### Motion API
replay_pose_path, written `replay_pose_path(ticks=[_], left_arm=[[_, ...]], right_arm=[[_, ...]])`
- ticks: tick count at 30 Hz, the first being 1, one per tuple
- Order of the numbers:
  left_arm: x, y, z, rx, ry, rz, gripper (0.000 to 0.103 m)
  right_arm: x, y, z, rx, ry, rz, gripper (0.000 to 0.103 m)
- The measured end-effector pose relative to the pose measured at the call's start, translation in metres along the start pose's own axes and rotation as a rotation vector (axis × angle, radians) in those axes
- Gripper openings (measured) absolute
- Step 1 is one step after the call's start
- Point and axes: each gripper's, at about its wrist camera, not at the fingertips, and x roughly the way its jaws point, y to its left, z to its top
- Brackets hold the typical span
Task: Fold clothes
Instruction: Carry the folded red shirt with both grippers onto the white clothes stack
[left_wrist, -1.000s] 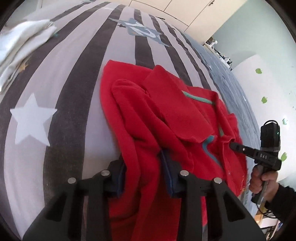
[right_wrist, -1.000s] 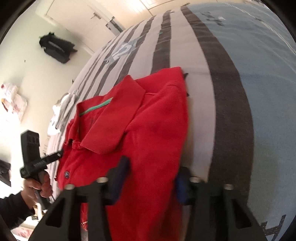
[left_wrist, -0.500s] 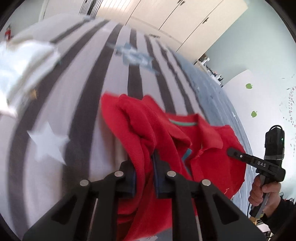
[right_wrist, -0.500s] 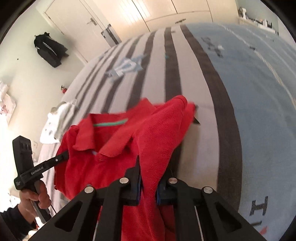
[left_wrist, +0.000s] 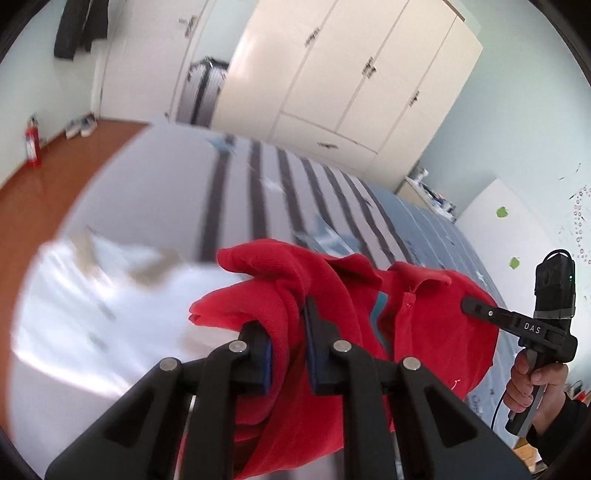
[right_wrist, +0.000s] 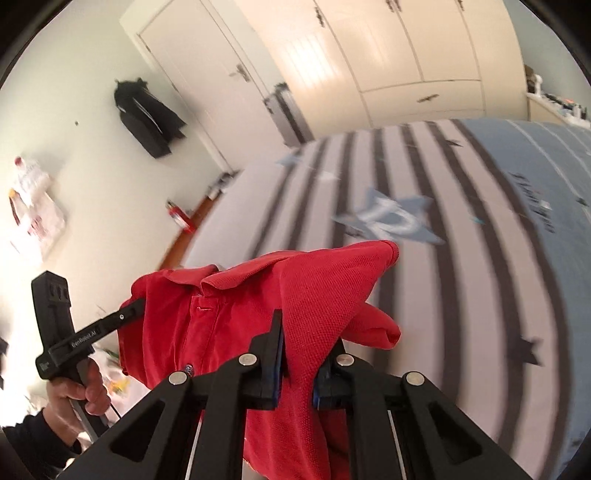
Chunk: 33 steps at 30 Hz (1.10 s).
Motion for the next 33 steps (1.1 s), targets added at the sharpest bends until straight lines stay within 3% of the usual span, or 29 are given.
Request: replay_pose_path(ticks=[4, 7, 9, 14, 17, 22, 26, 30, 33], left_arm=[[-0.017, 0.063, 0.057, 0.021, -0.025, 0.057, 0.011], [-0.026, 0.109, 0.077, 0.028, -0.037, 0.099, 0.011], [-0.012, 0.150, 0.070, -0.029, 0.022, 0.119, 0.011], [0.057, 0.238, -0.006, -0.094, 0.264, 0.245, 0.012], [0.066, 0.254, -0.027, -0.117, 0.265, 0.236, 0.012], [0.064, 0.249, -0.026, -0.049, 0.241, 0.263, 0.020], [0.032, 0.242, -0.033, -0.014, 0.169, 0.256, 0.026], [0.009, 0.238, -0.057, -0.006, 0.177, 0.203, 0.047], [0.013, 0.241, -0.076, -0.053, 0.214, 0.179, 0.050]], right_arm=[[0.051, 0.063, 0.036, 0.018, -0.024, 0.055, 0.010], [0.108, 0.082, 0.028, 0.045, 0.054, 0.065, 0.010], [0.147, 0.092, 0.020, 0.064, 0.113, 0.070, 0.010], [0.246, 0.118, -0.001, 0.112, 0.262, 0.081, 0.010], [0.286, 0.113, -0.033, 0.039, 0.334, 0.003, 0.010], [0.289, 0.104, -0.034, 0.004, 0.329, 0.030, 0.013], [0.261, 0.103, -0.044, 0.003, 0.318, 0.066, 0.021], [0.226, 0.095, -0.066, 0.019, 0.304, 0.114, 0.025], [0.215, 0.092, -0.087, 0.018, 0.315, 0.141, 0.027]])
